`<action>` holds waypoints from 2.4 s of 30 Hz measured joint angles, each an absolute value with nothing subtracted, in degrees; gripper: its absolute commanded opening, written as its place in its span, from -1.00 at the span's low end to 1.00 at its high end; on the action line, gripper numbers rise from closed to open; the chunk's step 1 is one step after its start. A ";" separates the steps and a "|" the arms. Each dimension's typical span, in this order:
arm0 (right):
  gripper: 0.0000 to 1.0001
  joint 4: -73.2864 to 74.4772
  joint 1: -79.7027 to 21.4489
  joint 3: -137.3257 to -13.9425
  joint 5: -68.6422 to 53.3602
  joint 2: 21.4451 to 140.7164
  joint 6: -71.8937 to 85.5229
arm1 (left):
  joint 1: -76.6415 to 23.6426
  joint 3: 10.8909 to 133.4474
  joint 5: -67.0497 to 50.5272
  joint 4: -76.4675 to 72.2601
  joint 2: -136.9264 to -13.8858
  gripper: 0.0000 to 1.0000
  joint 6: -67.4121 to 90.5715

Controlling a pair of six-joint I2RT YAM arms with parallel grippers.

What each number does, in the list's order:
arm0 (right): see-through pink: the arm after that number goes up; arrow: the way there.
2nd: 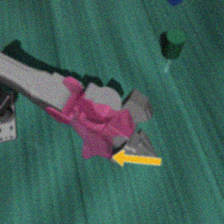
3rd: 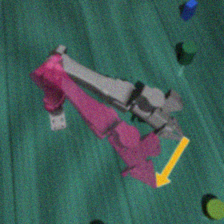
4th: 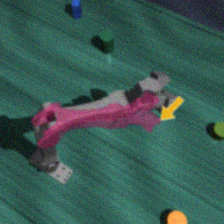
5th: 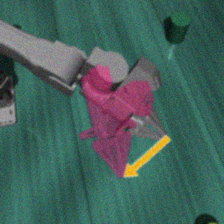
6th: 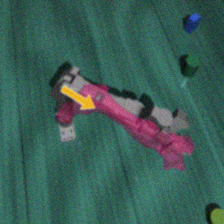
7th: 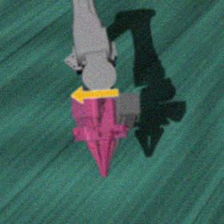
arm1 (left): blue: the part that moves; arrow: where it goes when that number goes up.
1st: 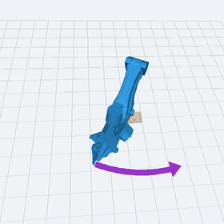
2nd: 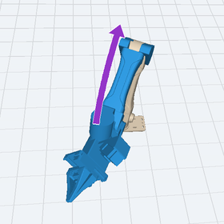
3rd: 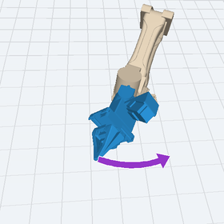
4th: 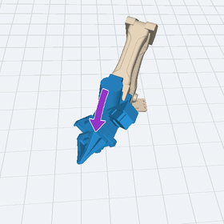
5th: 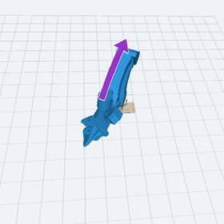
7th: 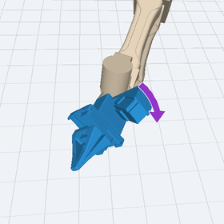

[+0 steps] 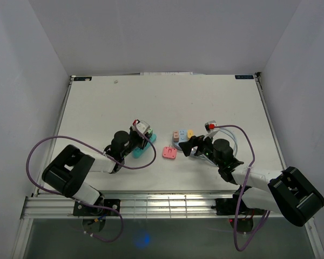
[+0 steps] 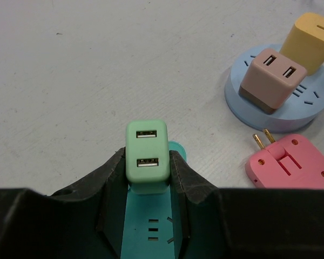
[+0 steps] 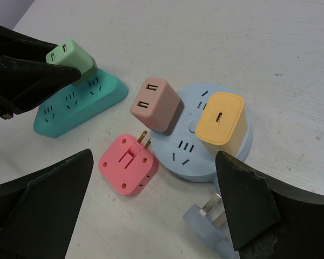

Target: Insert the plug

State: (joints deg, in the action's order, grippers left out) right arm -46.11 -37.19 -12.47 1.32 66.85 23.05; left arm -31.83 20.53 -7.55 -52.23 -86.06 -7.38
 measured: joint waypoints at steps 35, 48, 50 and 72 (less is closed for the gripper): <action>1.00 -46.11 -37.19 -12.47 1.28 66.85 23.07 | -31.66 20.53 -8.38 -51.05 -86.06 -1.00 -6.44; 1.00 -46.11 -37.19 -12.47 1.21 66.85 23.07 | -31.62 20.67 -9.89 -50.39 -86.04 -1.00 -4.01; 1.00 -46.11 -37.19 -12.47 1.13 66.85 23.09 | -31.90 20.71 -9.91 -50.28 -86.04 -1.00 -3.73; 1.00 -46.11 -37.08 -12.47 1.06 66.85 23.09 | -45.63 25.26 -4.38 -49.82 -90.30 -1.00 -3.73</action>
